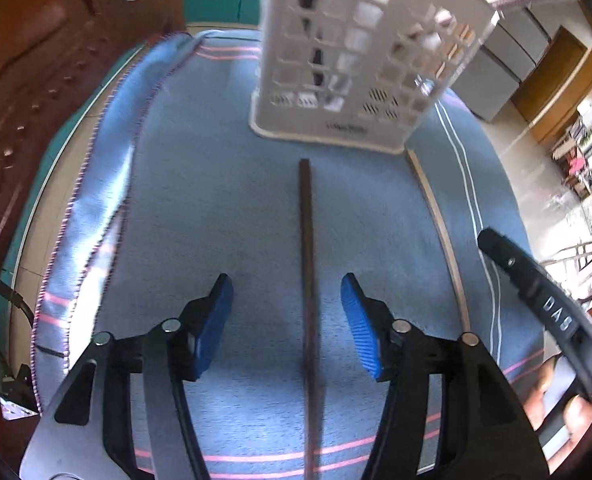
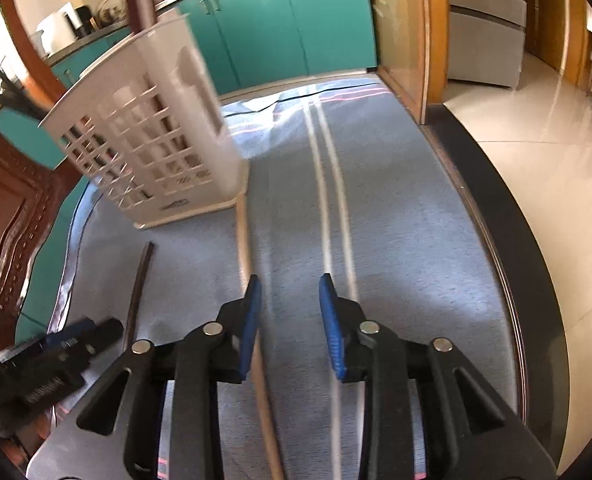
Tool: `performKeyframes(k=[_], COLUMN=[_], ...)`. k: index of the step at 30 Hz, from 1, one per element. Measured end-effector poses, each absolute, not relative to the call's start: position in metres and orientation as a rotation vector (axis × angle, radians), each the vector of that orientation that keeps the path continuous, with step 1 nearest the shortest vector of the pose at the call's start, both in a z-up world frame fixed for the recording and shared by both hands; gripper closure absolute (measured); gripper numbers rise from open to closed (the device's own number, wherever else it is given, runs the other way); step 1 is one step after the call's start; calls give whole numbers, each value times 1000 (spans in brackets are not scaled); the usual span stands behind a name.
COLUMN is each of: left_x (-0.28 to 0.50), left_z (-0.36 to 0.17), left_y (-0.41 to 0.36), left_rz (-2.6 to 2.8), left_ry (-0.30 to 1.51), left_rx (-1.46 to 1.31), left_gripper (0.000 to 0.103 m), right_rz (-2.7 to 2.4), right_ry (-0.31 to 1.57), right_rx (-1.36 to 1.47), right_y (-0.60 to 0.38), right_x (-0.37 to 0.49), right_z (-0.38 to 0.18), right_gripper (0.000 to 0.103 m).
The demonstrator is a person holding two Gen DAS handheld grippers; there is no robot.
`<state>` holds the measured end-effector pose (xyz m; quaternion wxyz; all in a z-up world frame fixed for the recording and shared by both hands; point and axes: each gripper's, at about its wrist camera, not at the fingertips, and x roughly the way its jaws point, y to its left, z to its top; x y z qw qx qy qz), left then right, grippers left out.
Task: Organize utensils
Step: 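Grasp the dark chopstick with the left gripper while the right holds the light chopstick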
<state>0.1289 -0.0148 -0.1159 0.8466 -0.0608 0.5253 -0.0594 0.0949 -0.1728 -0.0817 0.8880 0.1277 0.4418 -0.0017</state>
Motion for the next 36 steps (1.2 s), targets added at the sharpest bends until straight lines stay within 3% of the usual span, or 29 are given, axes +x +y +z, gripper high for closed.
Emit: performKeyframes(k=[6,8,11,16,18,24,32,34,36], left_x=[128,126,127,130,130,133,135,136,139], left_z=[-116,-116,-114,-113,-113,-113,-112,-113,-113], left_y=[-22,-21,-13,0,5,10,5,3,-1], left_rz=[-98,-67,-52,-38,-25,-11,-2,-2,-1], left_ry=[1101,1096,1097,1112,1120,1127,1129,1129,1130], left_rx=[-96,-73,-57,-100,-116,-121,-114,-106,-101], left_gripper=[45,62,77,77,76,64,57,55,53], right_rz=[-17,-16,-13,-15,35,107,101,94,90], right_ry=[935,932,934,937,968,1008,1024,1019,1011], right_rx=[277,276,273,245,193,-37,-60,-58,-55], right_y=[-178,-177,-176,-172,-161,-117,-108,-110,-110], right_x=[95,94,94,99,110,147,151,148,143], right_z=[-86,-85,-85,-85,-83,-82,-97,-97,-96], right_gripper=[69,69,68,67,60,60,59,63,78])
